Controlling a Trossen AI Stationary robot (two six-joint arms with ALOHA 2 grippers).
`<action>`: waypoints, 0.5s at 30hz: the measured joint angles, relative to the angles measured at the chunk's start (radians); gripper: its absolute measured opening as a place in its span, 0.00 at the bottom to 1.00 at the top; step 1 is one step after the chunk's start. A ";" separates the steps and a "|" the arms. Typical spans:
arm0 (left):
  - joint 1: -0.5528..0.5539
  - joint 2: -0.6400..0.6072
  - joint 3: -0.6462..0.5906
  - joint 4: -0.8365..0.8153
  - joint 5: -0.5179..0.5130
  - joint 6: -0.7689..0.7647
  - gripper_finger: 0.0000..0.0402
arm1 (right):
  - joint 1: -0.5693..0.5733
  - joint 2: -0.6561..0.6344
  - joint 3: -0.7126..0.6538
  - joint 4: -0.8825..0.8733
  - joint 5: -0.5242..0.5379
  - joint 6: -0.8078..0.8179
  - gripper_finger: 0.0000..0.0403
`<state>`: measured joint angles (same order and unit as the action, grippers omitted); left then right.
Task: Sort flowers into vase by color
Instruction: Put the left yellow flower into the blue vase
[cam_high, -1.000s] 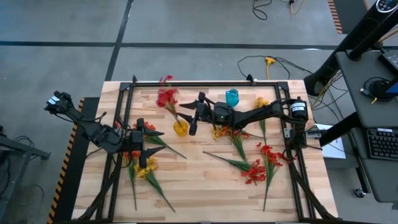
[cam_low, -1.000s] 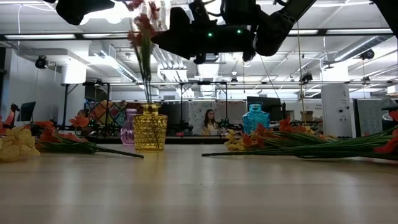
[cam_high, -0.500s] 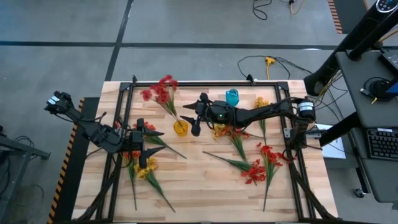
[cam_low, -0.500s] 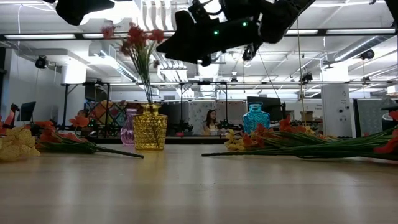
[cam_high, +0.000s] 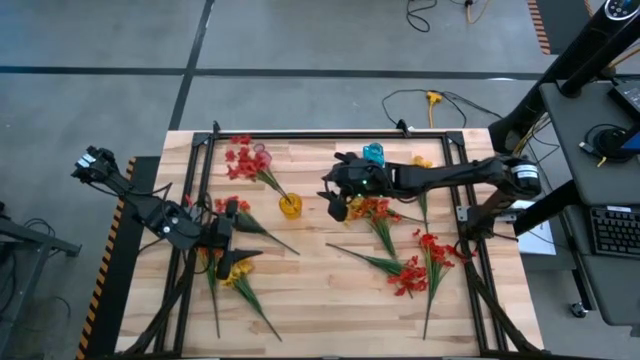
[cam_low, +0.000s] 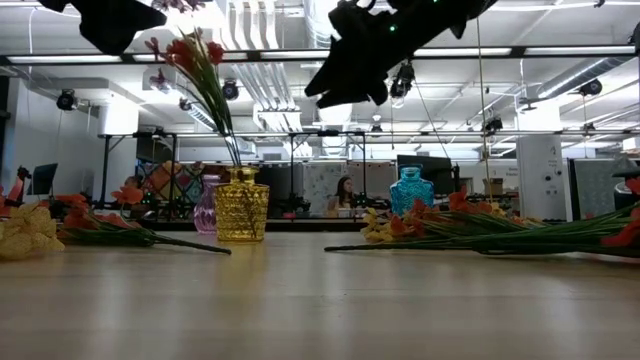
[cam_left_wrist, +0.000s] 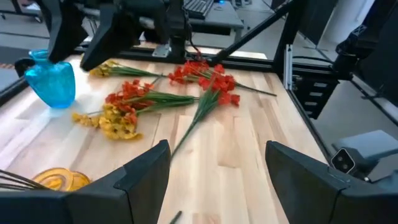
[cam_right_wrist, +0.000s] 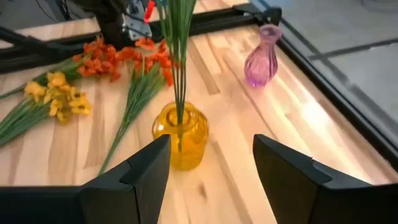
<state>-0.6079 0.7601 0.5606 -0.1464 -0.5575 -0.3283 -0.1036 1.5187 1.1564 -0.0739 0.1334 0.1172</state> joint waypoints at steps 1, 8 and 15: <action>0.000 0.000 0.000 -0.003 0.000 -0.006 0.61 | 0.003 -0.006 0.000 -0.006 0.000 0.002 0.54; -0.014 -0.003 0.018 -0.145 0.050 -0.181 0.61 | 0.012 -0.025 0.000 -0.118 -0.001 0.053 0.54; -0.105 0.034 0.030 -0.303 0.026 -0.430 0.61 | 0.024 -0.061 0.037 -0.634 -0.010 0.341 0.54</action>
<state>-0.7129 0.7941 0.5907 -0.4492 -0.5312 -0.7584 -0.0800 1.4573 1.1933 -0.7079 0.1236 0.4580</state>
